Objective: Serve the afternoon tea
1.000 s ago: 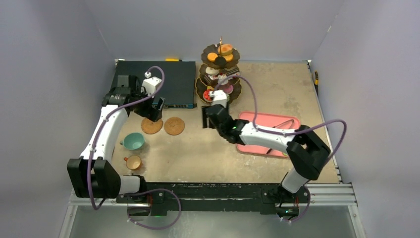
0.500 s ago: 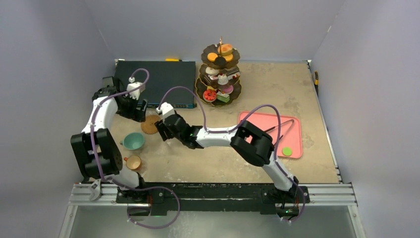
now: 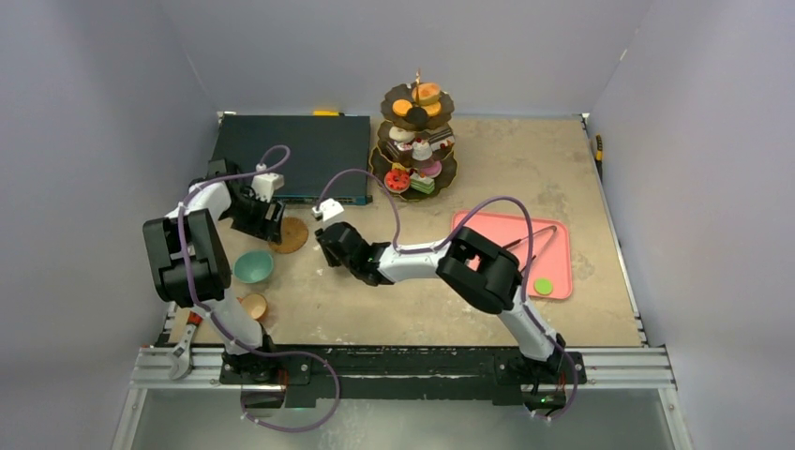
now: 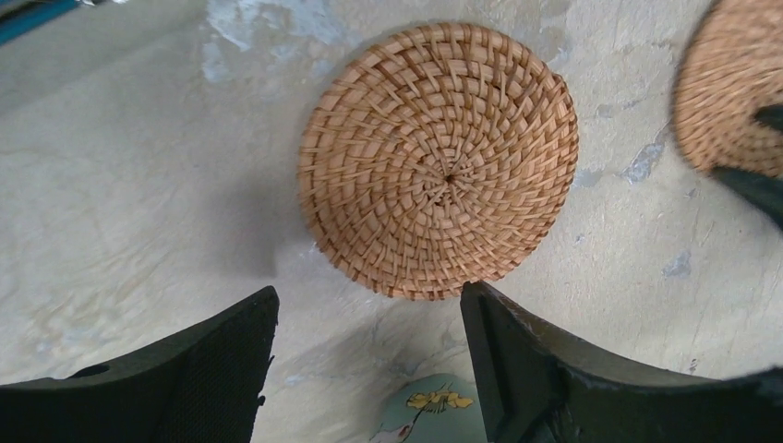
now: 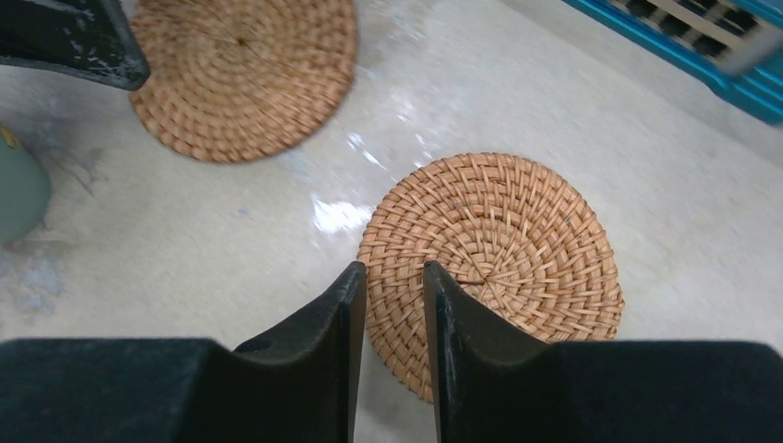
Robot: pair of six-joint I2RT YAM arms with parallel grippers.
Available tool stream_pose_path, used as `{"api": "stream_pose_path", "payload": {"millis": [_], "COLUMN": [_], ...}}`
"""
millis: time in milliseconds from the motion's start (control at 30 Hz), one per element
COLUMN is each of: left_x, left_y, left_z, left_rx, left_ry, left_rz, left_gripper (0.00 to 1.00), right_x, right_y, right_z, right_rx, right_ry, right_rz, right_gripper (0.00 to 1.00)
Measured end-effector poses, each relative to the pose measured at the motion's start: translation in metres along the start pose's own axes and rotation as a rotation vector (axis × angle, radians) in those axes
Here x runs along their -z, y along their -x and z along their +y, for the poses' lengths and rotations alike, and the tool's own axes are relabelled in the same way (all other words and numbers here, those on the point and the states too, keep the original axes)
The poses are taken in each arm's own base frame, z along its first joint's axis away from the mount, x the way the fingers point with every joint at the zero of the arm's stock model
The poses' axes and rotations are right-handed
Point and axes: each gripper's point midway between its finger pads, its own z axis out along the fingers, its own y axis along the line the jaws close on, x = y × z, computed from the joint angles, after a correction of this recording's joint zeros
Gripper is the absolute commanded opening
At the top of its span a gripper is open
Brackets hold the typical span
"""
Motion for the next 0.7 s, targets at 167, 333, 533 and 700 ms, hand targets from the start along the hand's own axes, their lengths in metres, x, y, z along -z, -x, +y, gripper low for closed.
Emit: {"api": "stream_pose_path", "payload": {"millis": [167,333,533,700], "left_x": [-0.015,-0.018,-0.027,-0.034], "left_y": [-0.008,-0.001,0.013,0.022], "left_z": [-0.003,-0.004,-0.012,-0.031], "left_rx": [0.005,-0.019,-0.081,-0.138], "left_ry": [-0.030,-0.024,-0.019,-0.029], "left_rz": [0.021,-0.002,-0.033,-0.054], "left_gripper": [0.70,0.70,0.67,0.66], "right_x": [0.026,0.051,0.077,0.094], "right_y": [-0.017,-0.032,-0.048,-0.058], "right_z": [-0.027,-0.052,-0.077,-0.099], "right_rx": [-0.071,-0.137,-0.187,-0.213], "right_ry": [-0.059,-0.114,-0.161,-0.196], "right_rz": [0.021,0.030,0.037,0.046], "right_gripper": [0.28,0.28,0.27,0.27]}}
